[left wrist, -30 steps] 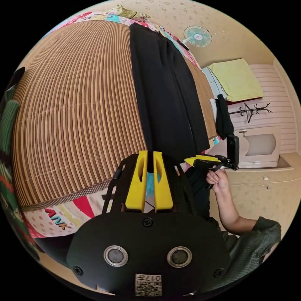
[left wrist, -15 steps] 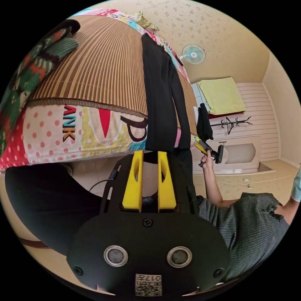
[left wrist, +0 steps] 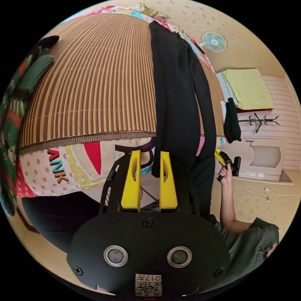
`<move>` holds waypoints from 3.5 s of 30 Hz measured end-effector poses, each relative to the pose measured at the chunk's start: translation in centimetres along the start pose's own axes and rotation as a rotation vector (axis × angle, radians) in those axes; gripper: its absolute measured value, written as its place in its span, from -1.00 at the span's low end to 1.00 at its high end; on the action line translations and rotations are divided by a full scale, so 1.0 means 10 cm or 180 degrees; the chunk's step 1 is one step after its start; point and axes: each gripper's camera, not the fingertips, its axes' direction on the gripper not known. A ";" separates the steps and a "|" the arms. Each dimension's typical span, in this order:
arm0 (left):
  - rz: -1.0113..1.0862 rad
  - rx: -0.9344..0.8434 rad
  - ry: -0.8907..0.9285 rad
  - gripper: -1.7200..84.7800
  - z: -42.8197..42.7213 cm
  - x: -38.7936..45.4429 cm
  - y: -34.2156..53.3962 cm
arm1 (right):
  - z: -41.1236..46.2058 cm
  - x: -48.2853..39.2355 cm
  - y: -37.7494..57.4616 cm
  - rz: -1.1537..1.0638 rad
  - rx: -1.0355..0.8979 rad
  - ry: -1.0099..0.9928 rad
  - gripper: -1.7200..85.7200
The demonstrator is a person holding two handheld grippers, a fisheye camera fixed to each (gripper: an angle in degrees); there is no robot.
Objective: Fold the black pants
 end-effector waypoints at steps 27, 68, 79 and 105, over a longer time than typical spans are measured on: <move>0.0949 -0.0229 0.1604 -0.65 0.15 0.80 -1.03 | 1.33 -2.33 0.44 -0.2146 -0.1563 -0.1137 -0.91; 0.0464 -0.0358 0.1727 -0.90 0.49 -0.76 -0.51 | 4.93 -3.86 -3.29 -0.1734 -0.0351 0.0186 -0.90; 0.0675 -0.0580 0.1448 -0.89 0.77 -0.57 -0.62 | 3.37 -2.13 -1.35 -0.1959 -0.0397 0.0314 -0.86; 0.0375 0.0015 0.0805 -0.96 0.70 -0.42 0.12 | 2.56 -0.73 0.57 -0.1550 -0.0675 0.0336 -0.79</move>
